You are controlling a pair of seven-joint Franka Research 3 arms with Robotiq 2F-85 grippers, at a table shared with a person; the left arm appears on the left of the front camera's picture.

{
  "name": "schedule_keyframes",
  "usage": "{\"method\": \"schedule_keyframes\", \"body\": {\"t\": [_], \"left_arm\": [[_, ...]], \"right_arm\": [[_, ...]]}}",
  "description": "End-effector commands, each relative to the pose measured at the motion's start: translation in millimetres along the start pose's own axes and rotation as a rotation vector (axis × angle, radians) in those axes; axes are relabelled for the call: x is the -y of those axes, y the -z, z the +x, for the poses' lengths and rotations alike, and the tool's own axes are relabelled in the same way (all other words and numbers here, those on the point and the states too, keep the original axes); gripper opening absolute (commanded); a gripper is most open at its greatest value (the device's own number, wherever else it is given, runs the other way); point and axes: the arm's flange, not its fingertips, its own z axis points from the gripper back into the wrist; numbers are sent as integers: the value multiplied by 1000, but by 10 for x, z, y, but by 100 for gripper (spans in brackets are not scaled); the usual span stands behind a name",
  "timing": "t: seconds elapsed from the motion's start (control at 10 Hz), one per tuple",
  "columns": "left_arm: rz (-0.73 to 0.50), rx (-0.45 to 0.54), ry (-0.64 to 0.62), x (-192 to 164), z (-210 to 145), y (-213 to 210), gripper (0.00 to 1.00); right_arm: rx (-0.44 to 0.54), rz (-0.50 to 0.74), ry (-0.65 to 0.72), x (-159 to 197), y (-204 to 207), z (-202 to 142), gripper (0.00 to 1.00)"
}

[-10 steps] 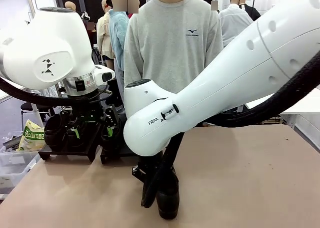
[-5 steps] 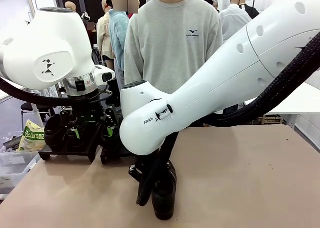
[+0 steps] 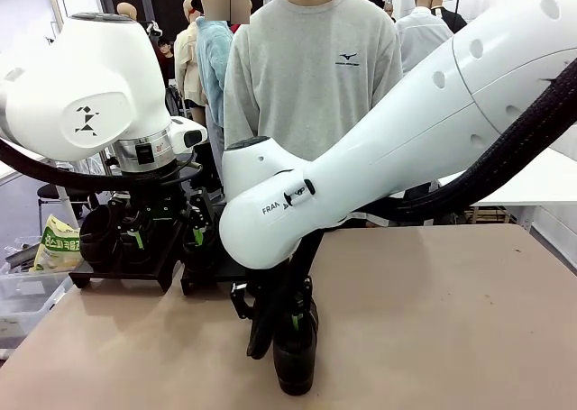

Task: Organize the shoes by placing them on the stand.
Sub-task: Pick up one Shoe and place it in the middle of the table, then place the Shoe from the middle of the table onto the Shoes Stand.

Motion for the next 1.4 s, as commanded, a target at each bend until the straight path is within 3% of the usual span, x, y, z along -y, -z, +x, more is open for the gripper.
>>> {"method": "schedule_keyframes", "body": {"t": [0.0, 0.5, 0.6, 0.7, 1.3], "left_arm": [[-7, -5, -1, -15, 2, 2, 100], [-7, -5, -1, -15, 2, 2, 100], [-7, -5, -1, -15, 2, 2, 100], [-7, -5, -1, -15, 2, 2, 100], [-7, -5, -1, -15, 2, 2, 100]], "right_arm": [[-22, 46, 8, 142, -161, -32, 100], [-39, 47, 0, 149, -222, -28, 100], [-73, -59, -69, 77, -206, 2, 100], [-12, 47, 17, 117, -240, 6, 100], [-12, 47, 17, 117, -240, 6, 100]]}}
